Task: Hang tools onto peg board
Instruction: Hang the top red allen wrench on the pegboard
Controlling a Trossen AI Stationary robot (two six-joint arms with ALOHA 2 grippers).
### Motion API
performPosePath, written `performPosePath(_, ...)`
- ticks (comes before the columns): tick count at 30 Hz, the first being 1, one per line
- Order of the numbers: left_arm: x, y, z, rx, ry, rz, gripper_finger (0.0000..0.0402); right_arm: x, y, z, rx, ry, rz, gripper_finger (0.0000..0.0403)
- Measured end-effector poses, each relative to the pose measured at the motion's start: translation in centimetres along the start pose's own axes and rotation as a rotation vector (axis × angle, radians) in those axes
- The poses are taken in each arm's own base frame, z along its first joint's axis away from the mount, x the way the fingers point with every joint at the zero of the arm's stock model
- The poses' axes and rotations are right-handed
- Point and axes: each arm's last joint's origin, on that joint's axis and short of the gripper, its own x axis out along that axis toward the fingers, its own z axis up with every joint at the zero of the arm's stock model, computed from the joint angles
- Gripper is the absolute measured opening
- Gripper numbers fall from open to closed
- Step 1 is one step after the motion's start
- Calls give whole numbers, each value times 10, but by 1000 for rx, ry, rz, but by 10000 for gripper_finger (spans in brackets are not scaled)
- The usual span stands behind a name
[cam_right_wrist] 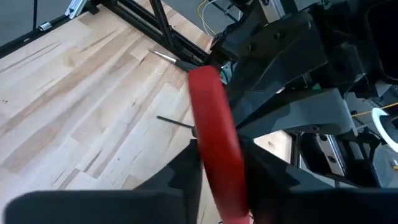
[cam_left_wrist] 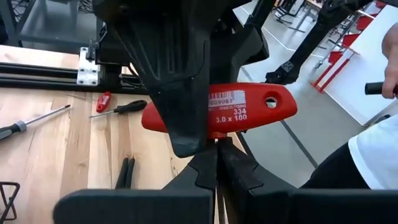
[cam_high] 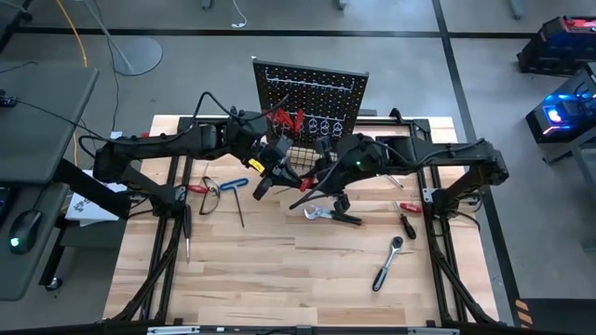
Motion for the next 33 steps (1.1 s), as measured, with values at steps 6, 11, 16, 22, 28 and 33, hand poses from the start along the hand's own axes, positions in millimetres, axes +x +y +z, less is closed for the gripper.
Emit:
performPosePath(6,0,0,-1,-28,13,-11,0,1,0,0,56,3,-3,44)
performPosePath(11,-3,4,-1,-73,8,46,4,-3,-1,0,120,33,-30,44)
performPosePath(16,-15,15,-3,-87,34,163,29,-13,-3,0,173,101,-26,44)
performPosePath(22,-34,20,1,98,159,426,84,-30,-4,-8,253,246,17,44)
performPosePath(28,-31,3,15,433,200,596,152,-32,-16,-22,488,338,-75,44)
performPosePath(33,-25,-10,17,626,274,827,186,-33,-36,-35,649,390,-311,44)
